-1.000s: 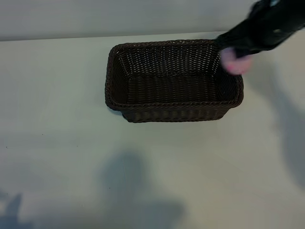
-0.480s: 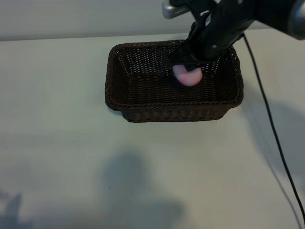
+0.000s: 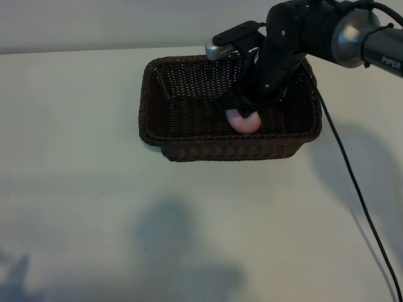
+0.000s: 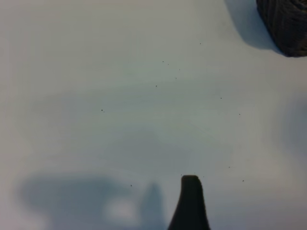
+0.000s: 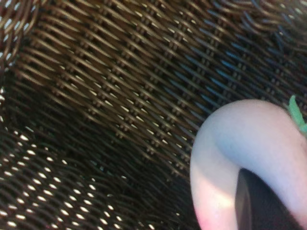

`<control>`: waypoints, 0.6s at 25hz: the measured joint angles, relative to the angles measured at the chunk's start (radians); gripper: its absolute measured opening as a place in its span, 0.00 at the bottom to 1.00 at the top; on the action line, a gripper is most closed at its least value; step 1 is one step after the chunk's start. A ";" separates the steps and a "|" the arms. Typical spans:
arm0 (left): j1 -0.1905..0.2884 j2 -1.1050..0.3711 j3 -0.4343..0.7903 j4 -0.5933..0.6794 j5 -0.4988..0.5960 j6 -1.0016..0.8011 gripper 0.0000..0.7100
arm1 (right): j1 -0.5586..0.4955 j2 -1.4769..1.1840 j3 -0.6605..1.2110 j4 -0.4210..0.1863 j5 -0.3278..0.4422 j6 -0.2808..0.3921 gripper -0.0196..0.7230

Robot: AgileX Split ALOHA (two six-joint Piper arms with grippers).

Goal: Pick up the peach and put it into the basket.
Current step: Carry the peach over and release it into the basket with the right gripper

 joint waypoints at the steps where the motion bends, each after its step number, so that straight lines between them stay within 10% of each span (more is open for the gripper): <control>1: 0.000 0.000 0.000 0.000 0.000 0.000 0.83 | 0.000 0.000 0.000 0.000 -0.003 -0.001 0.17; 10: 0.000 0.000 0.000 0.000 0.000 0.000 0.83 | 0.000 -0.001 -0.049 0.000 0.063 -0.012 0.83; 15: 0.000 0.000 0.000 0.000 0.000 0.000 0.83 | 0.000 -0.001 -0.162 -0.005 0.191 -0.001 0.90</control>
